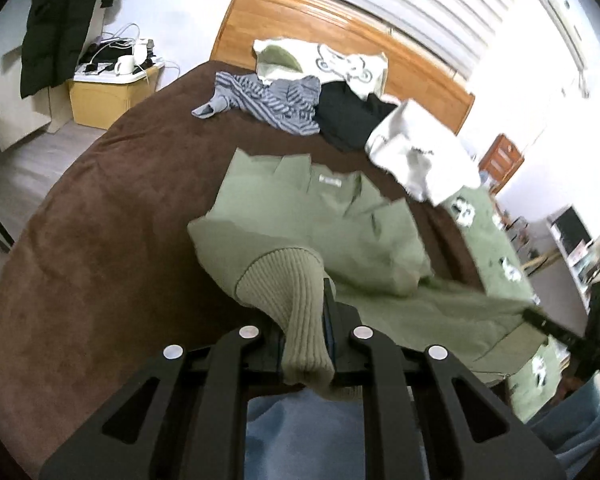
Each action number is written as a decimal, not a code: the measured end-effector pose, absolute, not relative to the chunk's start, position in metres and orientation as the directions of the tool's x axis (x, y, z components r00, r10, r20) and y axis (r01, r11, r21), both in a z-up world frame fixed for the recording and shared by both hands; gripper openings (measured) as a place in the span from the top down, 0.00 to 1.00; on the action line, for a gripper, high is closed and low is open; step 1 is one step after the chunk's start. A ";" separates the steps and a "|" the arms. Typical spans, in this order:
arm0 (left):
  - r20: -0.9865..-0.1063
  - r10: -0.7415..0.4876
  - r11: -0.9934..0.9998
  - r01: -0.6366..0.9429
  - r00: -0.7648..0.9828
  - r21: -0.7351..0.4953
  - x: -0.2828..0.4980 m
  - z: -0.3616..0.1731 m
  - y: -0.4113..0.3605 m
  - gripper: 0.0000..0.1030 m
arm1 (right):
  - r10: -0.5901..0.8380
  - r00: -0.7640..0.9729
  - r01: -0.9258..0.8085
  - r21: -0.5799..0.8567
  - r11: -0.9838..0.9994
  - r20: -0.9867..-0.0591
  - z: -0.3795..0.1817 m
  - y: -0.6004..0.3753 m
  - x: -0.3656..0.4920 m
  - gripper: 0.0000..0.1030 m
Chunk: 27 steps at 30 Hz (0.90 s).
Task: Fold large clothes
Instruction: 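Lift the hem with both tools and fold it up onto the collar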
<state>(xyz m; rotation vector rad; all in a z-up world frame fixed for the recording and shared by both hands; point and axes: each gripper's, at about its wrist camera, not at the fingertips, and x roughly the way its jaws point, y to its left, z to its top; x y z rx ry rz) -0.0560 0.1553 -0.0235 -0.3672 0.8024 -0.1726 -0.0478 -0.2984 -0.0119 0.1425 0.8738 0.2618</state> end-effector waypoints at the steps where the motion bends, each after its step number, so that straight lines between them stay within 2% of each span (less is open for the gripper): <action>1: -0.663 -0.289 0.922 0.015 0.690 -0.387 -0.052 -0.023 0.154 0.84 | 0.278 0.623 -0.167 0.223 0.960 -0.731 -0.009 -0.298 -0.045 0.87; 9: -0.593 -0.289 0.928 0.067 0.752 -0.367 0.008 -0.011 0.146 0.84 | 0.254 0.697 -0.164 0.196 0.967 -0.670 -0.001 -0.300 -0.002 0.87; 15: -0.556 -0.273 0.938 0.088 0.785 -0.336 0.068 -0.007 0.144 0.83 | 0.237 0.751 -0.178 0.158 0.971 -0.616 0.003 -0.300 0.061 0.87; 21: -0.560 -0.243 0.950 0.078 0.792 -0.302 0.135 -0.021 0.138 0.83 | 0.202 0.768 -0.176 0.103 0.979 -0.608 -0.007 -0.289 0.131 0.87; 27: -0.603 -0.235 0.953 0.059 0.762 -0.297 0.200 -0.045 0.137 0.83 | 0.171 0.748 -0.161 0.074 0.984 -0.642 -0.030 -0.284 0.198 0.87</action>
